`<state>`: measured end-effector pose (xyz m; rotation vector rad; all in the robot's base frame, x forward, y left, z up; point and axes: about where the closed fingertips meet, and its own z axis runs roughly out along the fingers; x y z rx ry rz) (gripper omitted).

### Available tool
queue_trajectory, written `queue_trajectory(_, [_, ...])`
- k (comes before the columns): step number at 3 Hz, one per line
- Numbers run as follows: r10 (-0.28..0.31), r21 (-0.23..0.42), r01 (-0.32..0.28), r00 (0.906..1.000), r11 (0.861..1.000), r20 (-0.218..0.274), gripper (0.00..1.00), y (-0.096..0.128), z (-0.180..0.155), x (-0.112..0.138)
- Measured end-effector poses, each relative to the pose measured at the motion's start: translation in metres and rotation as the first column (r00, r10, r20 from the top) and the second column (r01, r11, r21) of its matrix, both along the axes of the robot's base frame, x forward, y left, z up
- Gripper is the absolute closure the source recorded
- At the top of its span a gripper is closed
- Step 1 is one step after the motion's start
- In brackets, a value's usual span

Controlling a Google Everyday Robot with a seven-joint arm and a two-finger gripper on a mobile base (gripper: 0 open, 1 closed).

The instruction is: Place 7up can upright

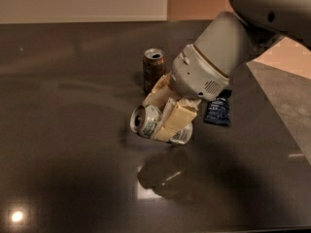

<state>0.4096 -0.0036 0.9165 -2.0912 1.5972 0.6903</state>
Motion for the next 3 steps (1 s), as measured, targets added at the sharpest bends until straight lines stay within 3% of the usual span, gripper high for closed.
queue_trajectory(1, [-0.038, 0.207, 0.048, 0.9979, 0.977, -0.053, 1.00, 0.009, 0.016, -0.006])
queue_trajectory(2, [-0.066, 0.404, 0.111, 0.9901, 0.908, -0.124, 1.00, 0.016, 0.024, -0.015])
queue_trajectory(3, [-0.060, 0.575, 0.168, 0.9774, 0.801, -0.203, 1.00, 0.019, 0.032, -0.018])
